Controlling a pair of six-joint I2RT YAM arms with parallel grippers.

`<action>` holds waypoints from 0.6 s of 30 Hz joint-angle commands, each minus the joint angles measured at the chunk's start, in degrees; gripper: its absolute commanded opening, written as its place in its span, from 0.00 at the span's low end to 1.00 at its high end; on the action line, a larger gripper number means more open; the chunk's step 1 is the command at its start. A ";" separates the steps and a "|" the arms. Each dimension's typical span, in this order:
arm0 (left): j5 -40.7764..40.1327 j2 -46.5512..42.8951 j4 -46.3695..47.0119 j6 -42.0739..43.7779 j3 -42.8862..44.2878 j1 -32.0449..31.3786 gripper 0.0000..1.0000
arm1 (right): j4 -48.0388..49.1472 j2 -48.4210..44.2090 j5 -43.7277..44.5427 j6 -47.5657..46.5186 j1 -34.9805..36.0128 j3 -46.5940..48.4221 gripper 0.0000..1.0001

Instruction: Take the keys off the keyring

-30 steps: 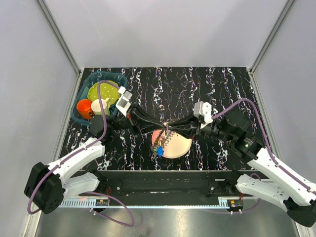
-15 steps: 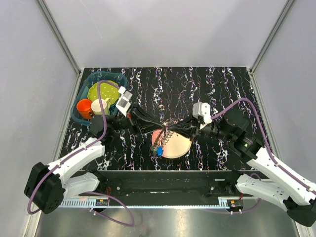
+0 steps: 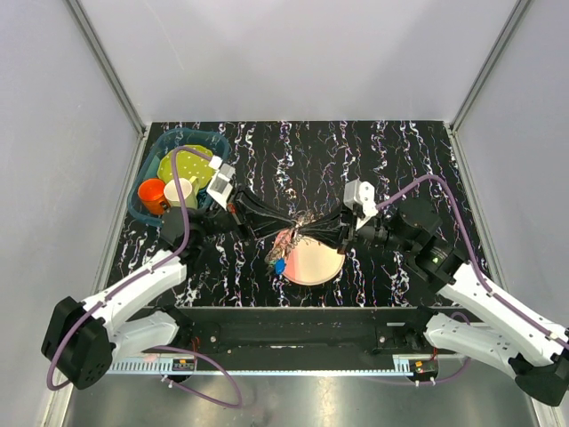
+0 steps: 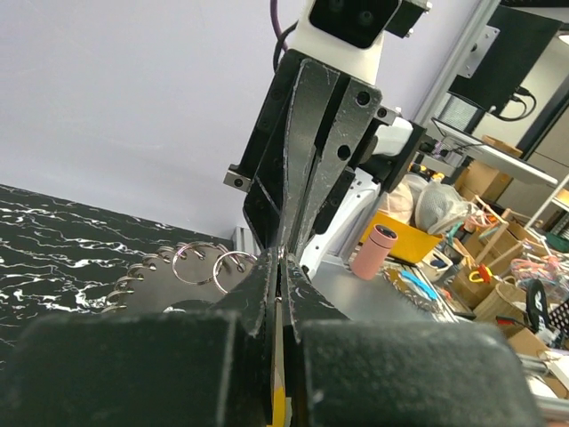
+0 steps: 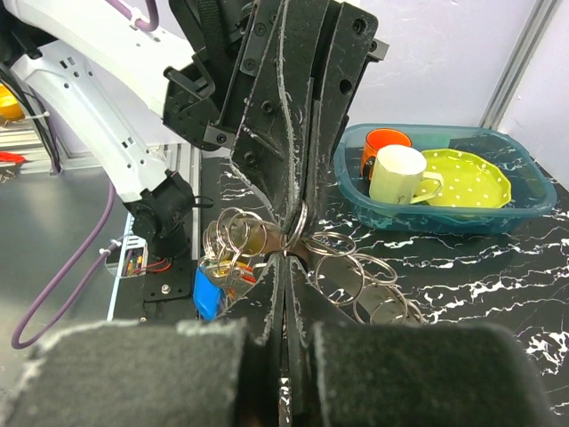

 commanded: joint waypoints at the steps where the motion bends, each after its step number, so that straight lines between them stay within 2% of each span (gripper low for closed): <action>1: -7.58 -2.35 0.61 3.39 -1.30 -0.04 0.00 | 3.88 0.56 2.39 1.85 0.44 -0.51 0.00; 8: -16.63 -3.06 -6.42 6.02 -4.03 -0.66 0.00 | 10.38 0.99 9.52 4.65 0.43 -3.58 0.00; 18: -28.58 -3.32 -11.87 6.46 -6.50 -1.45 0.00 | 11.09 6.53 14.61 3.60 0.61 -3.06 0.00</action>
